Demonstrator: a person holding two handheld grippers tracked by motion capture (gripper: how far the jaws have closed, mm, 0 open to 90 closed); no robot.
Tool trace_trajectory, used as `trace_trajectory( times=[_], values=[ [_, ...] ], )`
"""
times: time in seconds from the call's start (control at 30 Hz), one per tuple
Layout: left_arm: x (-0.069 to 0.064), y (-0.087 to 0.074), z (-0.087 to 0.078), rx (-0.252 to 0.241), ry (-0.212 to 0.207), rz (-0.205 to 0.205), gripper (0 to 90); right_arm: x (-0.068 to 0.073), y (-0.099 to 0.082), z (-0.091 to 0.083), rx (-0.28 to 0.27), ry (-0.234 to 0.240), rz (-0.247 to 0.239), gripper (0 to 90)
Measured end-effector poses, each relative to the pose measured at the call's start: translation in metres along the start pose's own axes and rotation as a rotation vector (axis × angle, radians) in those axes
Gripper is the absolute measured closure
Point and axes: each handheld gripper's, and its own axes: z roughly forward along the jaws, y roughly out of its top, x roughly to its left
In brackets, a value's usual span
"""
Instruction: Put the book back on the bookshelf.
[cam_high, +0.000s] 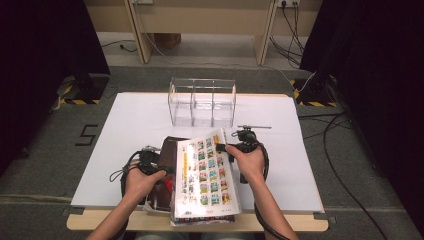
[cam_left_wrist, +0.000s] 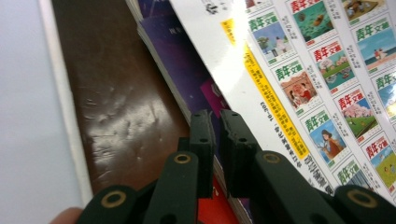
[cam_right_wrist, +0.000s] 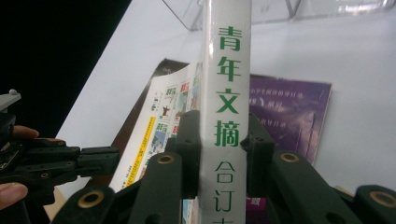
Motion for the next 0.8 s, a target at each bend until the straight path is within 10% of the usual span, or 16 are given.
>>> trace_trajectory(
  times=[0.5,0.8],
  values=[
    [0.013,-0.022,-0.027,-0.149,0.008,-0.007,78.0,0.025,0.016,-0.034,-0.162,-0.123,-0.144,74.0],
    [0.023,-0.045,-0.042,-0.286,0.086,0.003,67.5,0.030,0.030,-0.052,-0.239,-0.162,-0.175,74.1]
  ],
)
